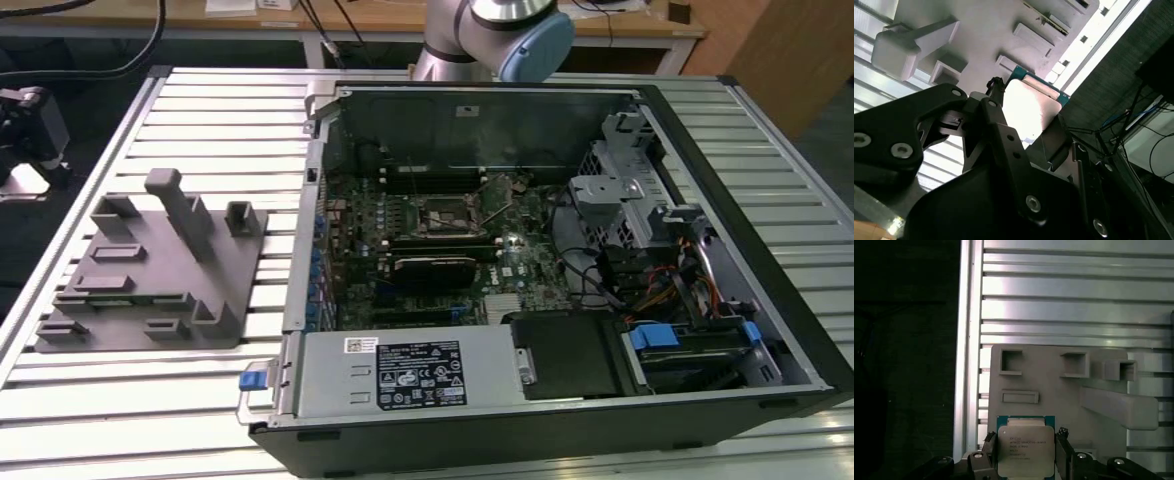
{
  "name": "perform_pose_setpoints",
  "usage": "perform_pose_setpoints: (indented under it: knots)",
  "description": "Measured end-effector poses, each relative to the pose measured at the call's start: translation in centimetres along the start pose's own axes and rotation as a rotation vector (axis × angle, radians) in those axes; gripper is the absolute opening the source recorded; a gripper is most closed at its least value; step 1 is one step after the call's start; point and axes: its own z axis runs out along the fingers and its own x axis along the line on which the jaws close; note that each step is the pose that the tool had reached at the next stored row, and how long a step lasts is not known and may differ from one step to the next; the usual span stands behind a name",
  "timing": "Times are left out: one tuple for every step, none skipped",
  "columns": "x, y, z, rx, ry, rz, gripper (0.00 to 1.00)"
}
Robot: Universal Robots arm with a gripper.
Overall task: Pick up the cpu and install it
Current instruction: 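Pick up the cpu and move it towards the insertion slot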
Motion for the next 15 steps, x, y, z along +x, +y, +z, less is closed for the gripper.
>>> perform_pose_setpoints:
  knots:
    - [-0.01,0.02,-0.26,0.0000,-0.0003,0.000,0.55]
    - [-0.01,0.04,-0.53,0.0000,-0.0007,0.000,0.55]
    - [-0.02,0.05,-0.82,0.0000,-0.0011,0.000,0.55]
    - [-0.02,0.07,-1.11,0.0000,-0.0015,0.000,0.55]
    - [-0.02,0.09,-1.40,0.0000,-0.0018,0.000,0.55]
    - [-0.03,0.11,-1.67,0.0000,-0.0023,0.000,0.55]
    - [-0.03,0.13,-1.98,0.0000,-0.0026,0.000,0.55]
    - [-0.04,0.15,-2.26,0.0000,-0.0030,0.000,0.55]
    - [-0.04,0.16,-2.54,0.0000,-0.0033,0.000,0.55]
    - [-0.05,0.18,-2.82,0.0000,-0.0036,0.000,0.55]
    - [-0.05,0.20,-3.07,-0.0001,-0.0040,0.000,0.55]
    - [-0.06,0.21,-3.34,0.0000,-0.0044,0.000,0.55]
    - [-0.06,0.23,-3.62,0.0000,-0.0047,0.000,0.55]
    - [-0.07,0.25,-3.94,0.0001,-0.0052,0.000,0.55]
    - [-0.07,0.28,-4.29,-0.0001,-0.0059,0.000,0.55]
